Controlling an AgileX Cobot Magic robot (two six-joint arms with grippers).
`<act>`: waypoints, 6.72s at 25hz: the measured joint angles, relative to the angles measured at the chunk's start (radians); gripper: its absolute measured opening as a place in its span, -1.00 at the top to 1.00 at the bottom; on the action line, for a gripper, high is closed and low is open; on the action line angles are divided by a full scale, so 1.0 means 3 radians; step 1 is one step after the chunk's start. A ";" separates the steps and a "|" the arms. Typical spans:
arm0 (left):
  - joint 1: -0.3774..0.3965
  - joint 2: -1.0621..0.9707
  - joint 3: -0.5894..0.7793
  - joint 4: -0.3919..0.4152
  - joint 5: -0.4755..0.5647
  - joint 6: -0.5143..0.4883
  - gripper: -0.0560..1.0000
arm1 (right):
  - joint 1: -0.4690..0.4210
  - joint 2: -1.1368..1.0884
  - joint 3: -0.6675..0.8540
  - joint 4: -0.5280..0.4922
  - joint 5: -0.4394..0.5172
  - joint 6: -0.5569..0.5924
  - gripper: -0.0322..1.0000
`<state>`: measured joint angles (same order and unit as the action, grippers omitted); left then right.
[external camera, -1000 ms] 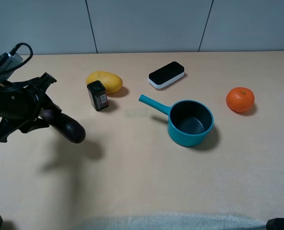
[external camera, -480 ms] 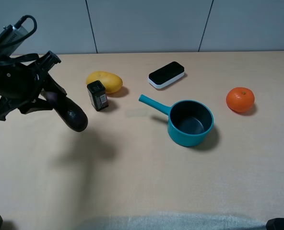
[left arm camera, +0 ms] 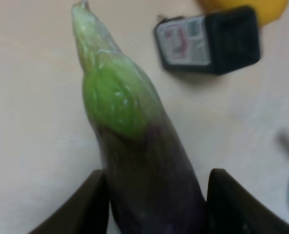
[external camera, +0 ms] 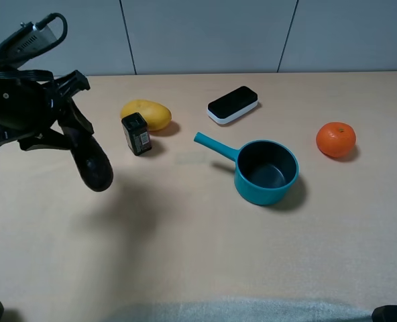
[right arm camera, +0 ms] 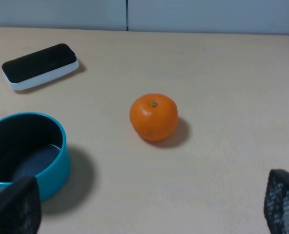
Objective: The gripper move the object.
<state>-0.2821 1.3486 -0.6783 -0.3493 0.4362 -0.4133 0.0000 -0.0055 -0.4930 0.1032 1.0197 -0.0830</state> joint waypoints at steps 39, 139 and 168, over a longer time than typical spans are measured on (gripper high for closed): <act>0.0000 0.1367 -0.1506 0.1390 0.1211 0.0750 0.04 | 0.0000 0.0000 0.0000 0.0000 0.0000 0.0000 -0.41; 0.0000 0.2317 -0.2818 0.1525 0.1637 0.0716 -0.57 | 0.0000 0.0000 0.0000 0.0003 0.0000 0.0000 -0.41; 0.0063 0.0237 -0.1178 0.1660 0.1629 0.0710 -0.57 | 0.0000 0.0000 0.0000 0.0003 0.0000 0.0000 -0.41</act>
<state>-0.2631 1.4196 -1.0318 0.1487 0.9249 -0.2005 0.0000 -0.0055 -0.4930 0.1042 1.0197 -0.0830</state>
